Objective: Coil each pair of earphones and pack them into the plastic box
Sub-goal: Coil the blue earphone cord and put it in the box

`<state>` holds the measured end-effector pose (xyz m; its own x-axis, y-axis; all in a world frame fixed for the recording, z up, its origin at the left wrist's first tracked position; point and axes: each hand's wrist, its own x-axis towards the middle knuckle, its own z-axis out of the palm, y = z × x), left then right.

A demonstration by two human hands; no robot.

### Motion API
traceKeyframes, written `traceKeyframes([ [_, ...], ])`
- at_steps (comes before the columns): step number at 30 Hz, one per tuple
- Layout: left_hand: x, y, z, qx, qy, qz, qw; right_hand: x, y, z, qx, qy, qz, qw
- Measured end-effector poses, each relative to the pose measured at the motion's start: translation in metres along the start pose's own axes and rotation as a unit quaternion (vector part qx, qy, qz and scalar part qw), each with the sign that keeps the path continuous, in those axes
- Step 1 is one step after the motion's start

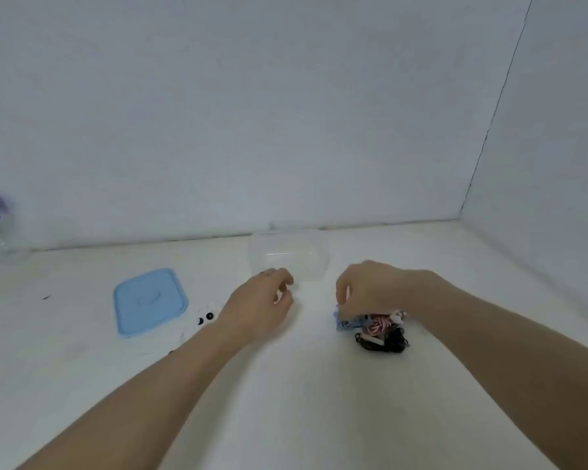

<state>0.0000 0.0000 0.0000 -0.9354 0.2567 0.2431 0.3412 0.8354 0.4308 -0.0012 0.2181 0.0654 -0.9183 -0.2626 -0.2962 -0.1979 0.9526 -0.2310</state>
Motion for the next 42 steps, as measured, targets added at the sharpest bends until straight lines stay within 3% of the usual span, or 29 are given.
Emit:
traceKeyframes([
  [4,-0.023,-0.02,0.013,-0.029,-0.004,-0.051,0.998,0.005,-0.003,0.031,-0.154,-0.005,0.017,0.988],
  [10,-0.041,-0.034,0.035,-0.059,0.02,-0.021,0.998,0.018,-0.005,0.048,-0.135,0.042,-0.006,0.99],
  [13,-0.04,-0.036,0.037,-0.126,0.07,-0.046,0.989,0.02,-0.015,0.046,-0.027,0.069,-0.016,0.997],
  [16,-0.034,-0.04,0.029,-0.168,0.152,-0.07,0.972,0.029,-0.032,0.05,0.175,0.124,-0.024,0.976],
  [20,-0.029,-0.053,0.011,-0.227,0.242,-0.089,0.939,0.041,-0.06,0.067,0.43,0.153,-0.034,0.889],
  [22,-0.027,-0.061,0.002,-0.242,0.249,-0.099,0.933,0.045,-0.072,0.075,0.526,0.133,-0.027,0.84],
  [24,-0.024,-0.072,-0.008,-0.261,0.235,-0.11,0.93,0.053,-0.084,0.083,0.564,0.12,-0.021,0.817],
  [28,-0.027,-0.095,-0.024,-0.27,0.219,-0.12,0.93,0.062,-0.093,0.093,0.422,0.16,-0.045,0.891],
  [31,-0.032,-0.109,-0.024,-0.275,0.235,-0.128,0.923,0.059,-0.097,0.102,0.331,0.169,-0.068,0.926],
  [36,-0.028,-0.115,-0.03,-0.384,0.291,-0.171,0.86,0.062,-0.106,0.1,0.227,0.223,-0.082,0.944],
  [38,-0.03,-0.116,-0.032,-0.359,0.276,-0.162,0.877,0.067,-0.108,0.095,0.247,0.232,-0.088,0.937],
  [42,-0.04,-0.115,-0.028,-0.228,0.176,-0.093,0.953,0.071,-0.107,0.092,0.302,0.234,-0.095,0.919],
])
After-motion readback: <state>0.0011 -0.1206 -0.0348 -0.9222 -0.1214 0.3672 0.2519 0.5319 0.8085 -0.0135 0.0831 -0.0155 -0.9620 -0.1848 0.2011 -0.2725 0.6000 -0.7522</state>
